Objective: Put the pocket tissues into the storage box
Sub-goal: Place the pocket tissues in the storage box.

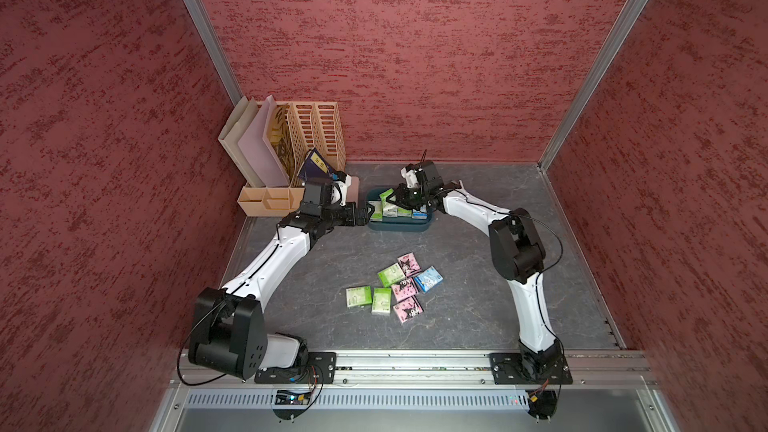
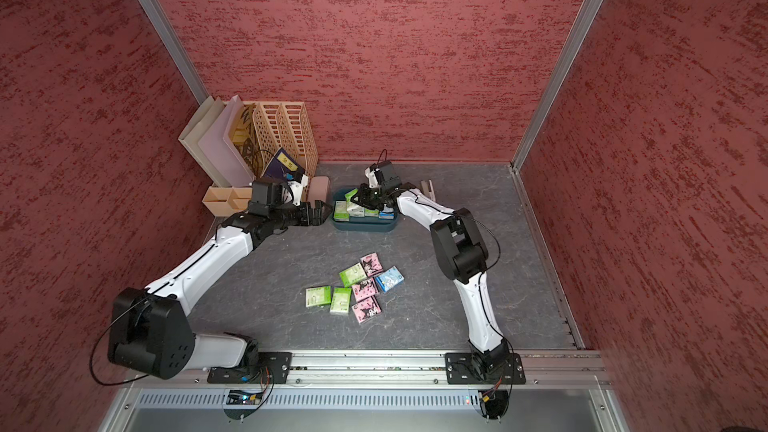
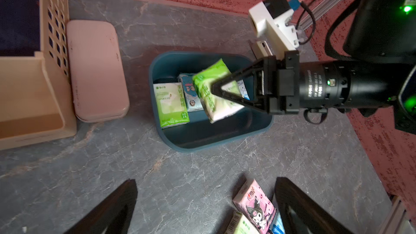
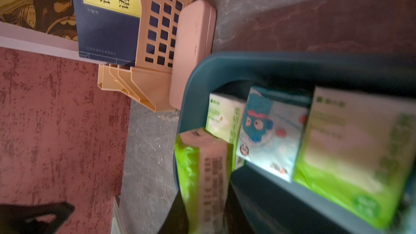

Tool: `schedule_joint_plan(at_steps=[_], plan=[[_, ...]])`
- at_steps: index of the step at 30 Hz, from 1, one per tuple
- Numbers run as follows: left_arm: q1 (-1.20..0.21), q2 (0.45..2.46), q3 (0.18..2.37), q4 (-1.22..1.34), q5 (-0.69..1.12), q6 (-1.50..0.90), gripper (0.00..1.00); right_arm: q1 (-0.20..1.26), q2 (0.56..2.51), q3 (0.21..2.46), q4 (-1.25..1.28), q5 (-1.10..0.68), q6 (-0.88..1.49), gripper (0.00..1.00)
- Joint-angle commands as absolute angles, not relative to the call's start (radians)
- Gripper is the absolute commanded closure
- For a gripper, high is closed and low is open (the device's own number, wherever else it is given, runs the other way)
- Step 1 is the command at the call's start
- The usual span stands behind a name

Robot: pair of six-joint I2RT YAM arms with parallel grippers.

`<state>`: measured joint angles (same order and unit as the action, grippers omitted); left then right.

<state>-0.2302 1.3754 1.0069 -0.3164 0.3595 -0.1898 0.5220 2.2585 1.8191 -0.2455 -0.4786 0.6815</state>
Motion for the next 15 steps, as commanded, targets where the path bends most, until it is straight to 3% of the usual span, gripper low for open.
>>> schedule_joint_plan(at_steps=[1, 15], plan=[[-0.233, 1.357, 1.003, -0.262, 0.412, -0.216, 0.0, 0.56, 2.298, 1.92, -0.216, -0.405, 0.715, 1.0], [-0.227, 1.376, 0.988, -0.259, 0.433, -0.195, 0.0, 0.595, 2.429, 2.077, -0.32, -0.246, 0.673, 0.98]])
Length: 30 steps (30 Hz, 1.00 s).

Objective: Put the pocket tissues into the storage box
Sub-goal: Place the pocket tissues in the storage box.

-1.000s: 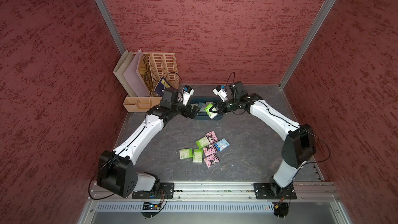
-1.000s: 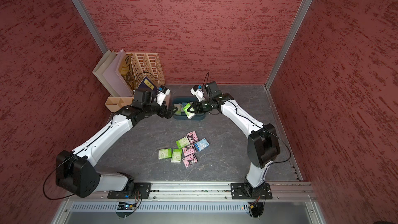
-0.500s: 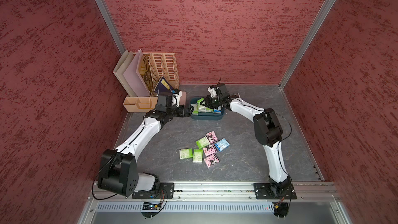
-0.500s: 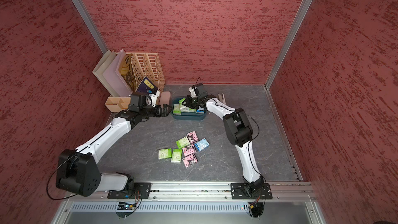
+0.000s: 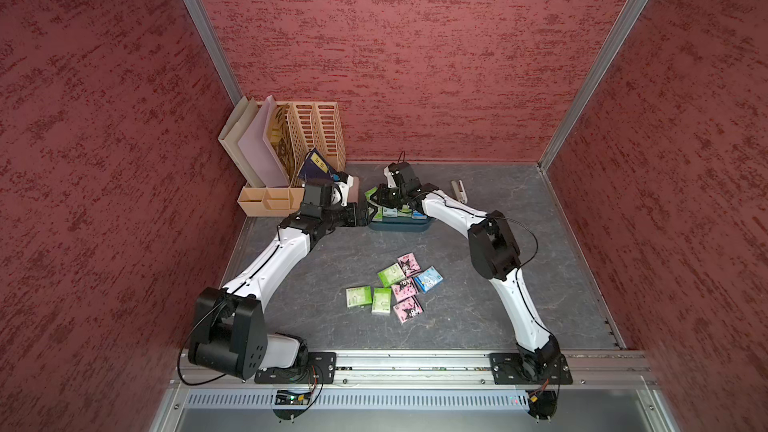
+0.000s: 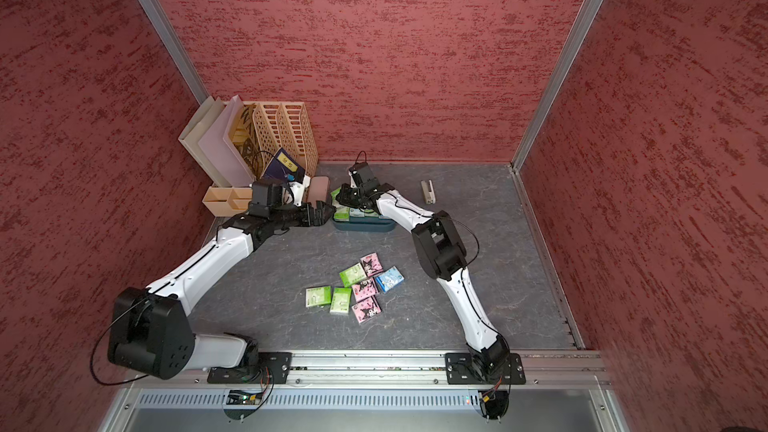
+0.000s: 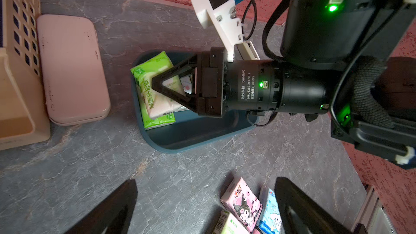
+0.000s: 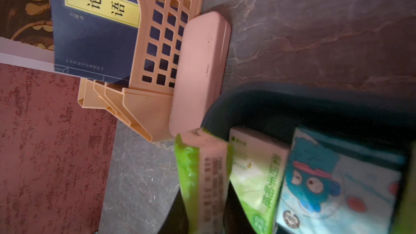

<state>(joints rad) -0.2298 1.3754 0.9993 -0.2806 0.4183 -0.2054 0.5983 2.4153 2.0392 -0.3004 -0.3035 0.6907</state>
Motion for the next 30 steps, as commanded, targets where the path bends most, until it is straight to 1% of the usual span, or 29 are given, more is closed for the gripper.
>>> schedule_joint_plan(at_steps=[1, 2, 3, 7, 10, 13, 16, 24, 26, 30], plan=[[-0.227, 1.375, 0.987, -0.256, 0.432, -0.195, 0.0, 0.595, 2.43, 2.077, -0.32, -0.243, 0.672, 0.98], [-0.227, 1.374, 0.986, -0.255, 0.43, -0.195, 0.0, 0.597, 2.431, 2.076, -0.318, -0.241, 0.675, 0.98], [-0.226, 1.374, 0.985, -0.255, 0.431, -0.195, 0.0, 0.596, 2.434, 2.077, -0.312, -0.248, 0.677, 0.95], [-0.224, 1.375, 0.988, -0.255, 0.431, -0.196, 0.0, 0.6, 2.455, 2.095, -0.314, -0.26, 0.682, 0.74], [-0.224, 1.377, 0.987, -0.258, 0.438, -0.193, 0.0, 0.6, 2.46, 2.1, -0.313, -0.255, 0.691, 0.66], [-0.224, 1.384, 0.984, -0.253, 0.444, -0.192, 0.01, 0.6, 2.465, 2.123, -0.332, -0.251, 0.685, 0.61], [-0.224, 1.393, 0.986, -0.251, 0.454, -0.193, 0.0, 0.6, 2.454, 2.125, -0.368, -0.219, 0.658, 0.59], [-0.223, 1.393, 1.0, -0.253, 0.46, -0.19, 0.0, 0.598, 2.37, 2.03, -0.427, -0.118, 0.576, 0.54], [-0.224, 1.392, 1.008, -0.261, 0.463, -0.186, 0.0, 0.59, 2.349, 2.012, -0.435, -0.117, 0.564, 0.52], [-0.221, 1.398, 1.026, -0.273, 0.465, -0.181, 0.0, 0.577, 2.308, 1.98, -0.446, -0.117, 0.534, 0.52]])
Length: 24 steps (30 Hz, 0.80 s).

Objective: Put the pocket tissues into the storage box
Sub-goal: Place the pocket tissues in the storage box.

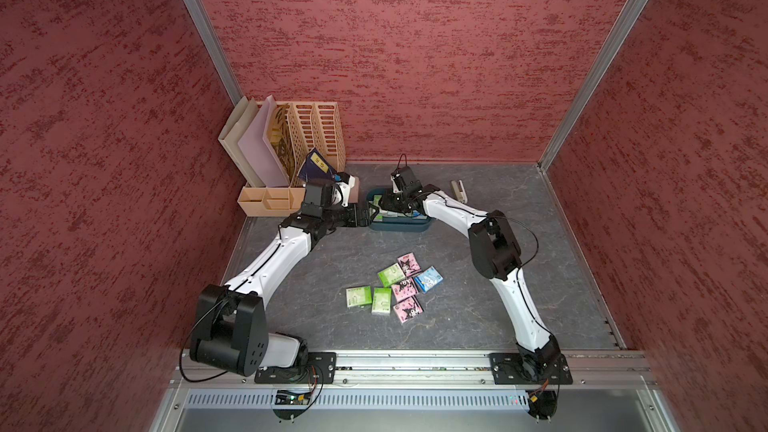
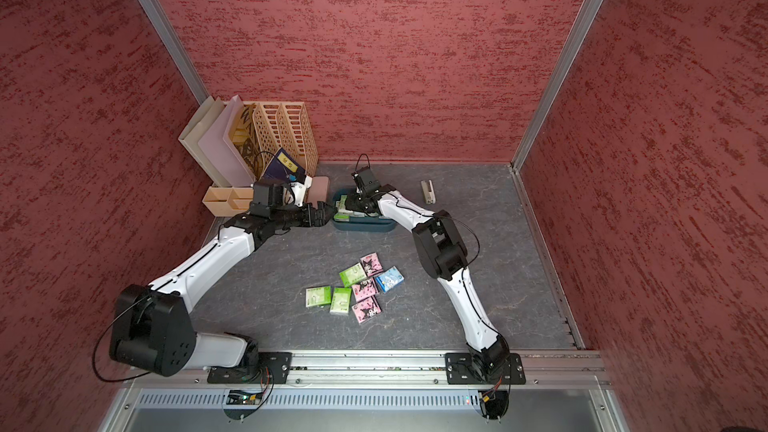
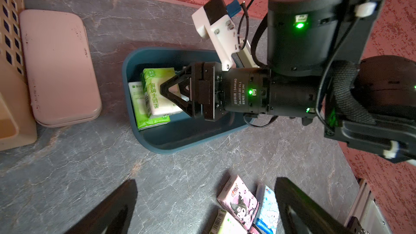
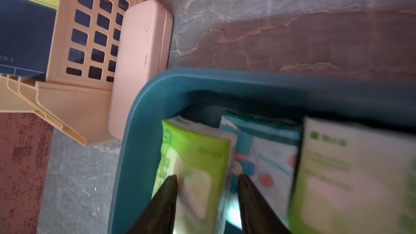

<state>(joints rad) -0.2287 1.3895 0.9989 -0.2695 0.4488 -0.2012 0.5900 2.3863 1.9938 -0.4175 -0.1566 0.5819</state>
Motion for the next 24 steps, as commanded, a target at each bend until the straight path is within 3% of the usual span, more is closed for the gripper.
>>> schedule_joint_plan(at_steps=[1, 6, 9, 24], plan=[[-0.219, 1.398, 1.026, -0.269, 0.466, -0.184, 0.0, 0.575, 2.303, 1.979, -0.451, -0.117, 0.526, 0.52], [-0.218, 1.41, 1.03, -0.247, 0.486, -0.2, 0.0, 0.575, 2.294, 1.97, -0.443, -0.148, 0.517, 0.58], [-0.218, 1.413, 1.033, -0.251, 0.483, -0.196, 0.0, 0.571, 2.324, 1.98, -0.427, -0.186, 0.531, 0.67], [-0.216, 1.405, 1.02, -0.257, 0.47, -0.188, 0.0, 0.577, 2.424, 2.04, -0.378, -0.25, 0.612, 0.79]])
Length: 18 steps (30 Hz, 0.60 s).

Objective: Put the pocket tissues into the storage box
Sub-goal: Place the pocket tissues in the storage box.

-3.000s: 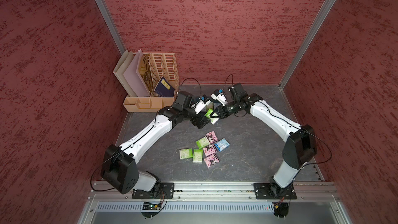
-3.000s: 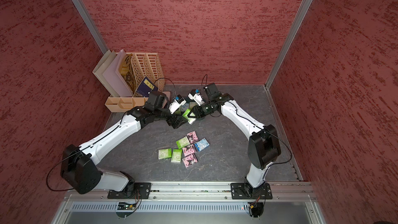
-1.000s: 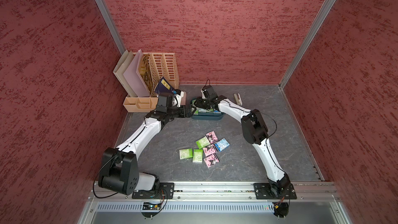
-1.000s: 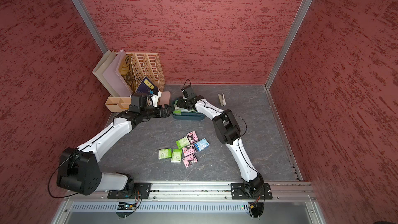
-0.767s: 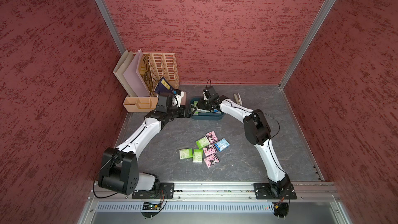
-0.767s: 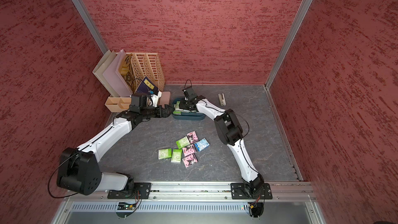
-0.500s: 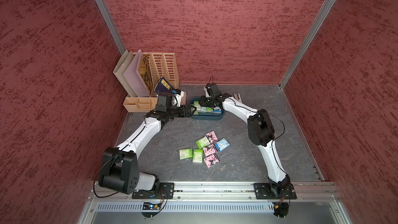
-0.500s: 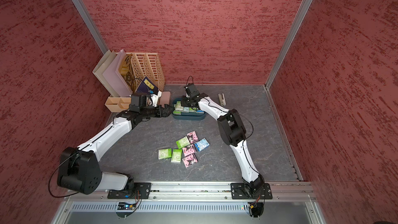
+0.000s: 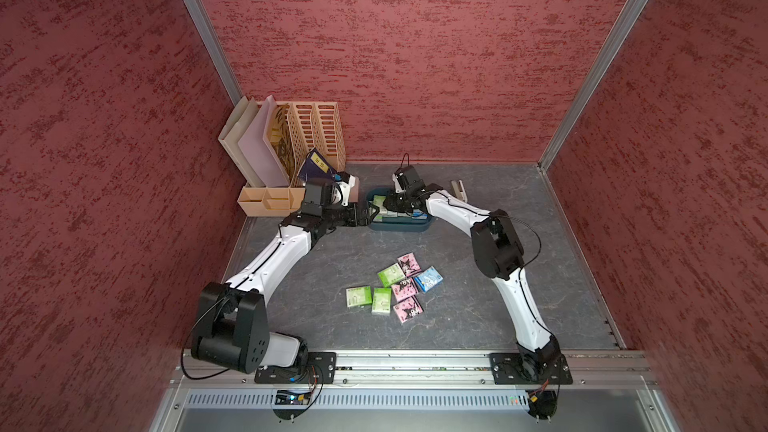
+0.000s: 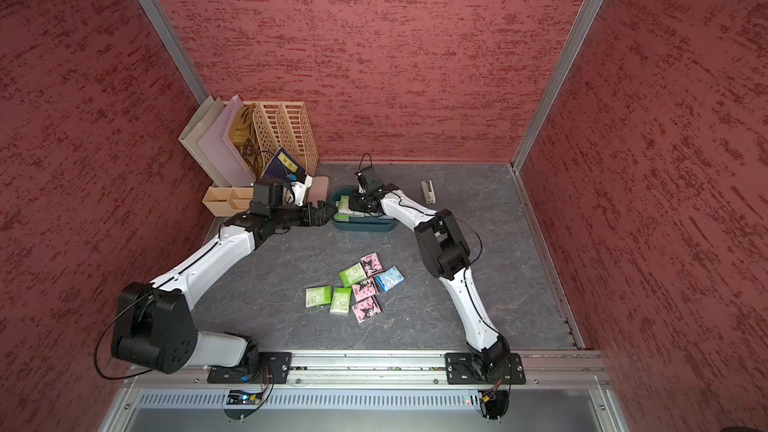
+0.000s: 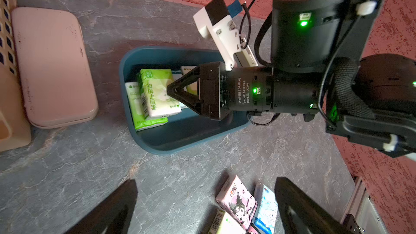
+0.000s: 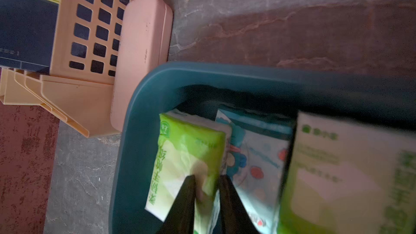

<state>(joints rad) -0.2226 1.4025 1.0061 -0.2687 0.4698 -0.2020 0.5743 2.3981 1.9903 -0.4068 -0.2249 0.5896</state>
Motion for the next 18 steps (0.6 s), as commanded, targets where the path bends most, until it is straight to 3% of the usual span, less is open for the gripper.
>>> schedule_joint_plan(at_steps=[1, 13, 18], plan=[[-0.216, 1.403, 1.019, -0.258, 0.468, -0.187, 0.0, 0.578, 2.425, 2.044, -0.377, -0.252, 0.614, 0.79], [-0.22, 1.4, 1.012, -0.253, 0.45, -0.229, 0.0, 0.587, 2.438, 2.05, -0.329, -0.288, 0.671, 0.82], [-0.222, 1.387, 0.971, -0.173, 0.434, -0.266, 0.0, 0.589, 2.427, 2.028, -0.277, -0.35, 0.71, 0.73]])
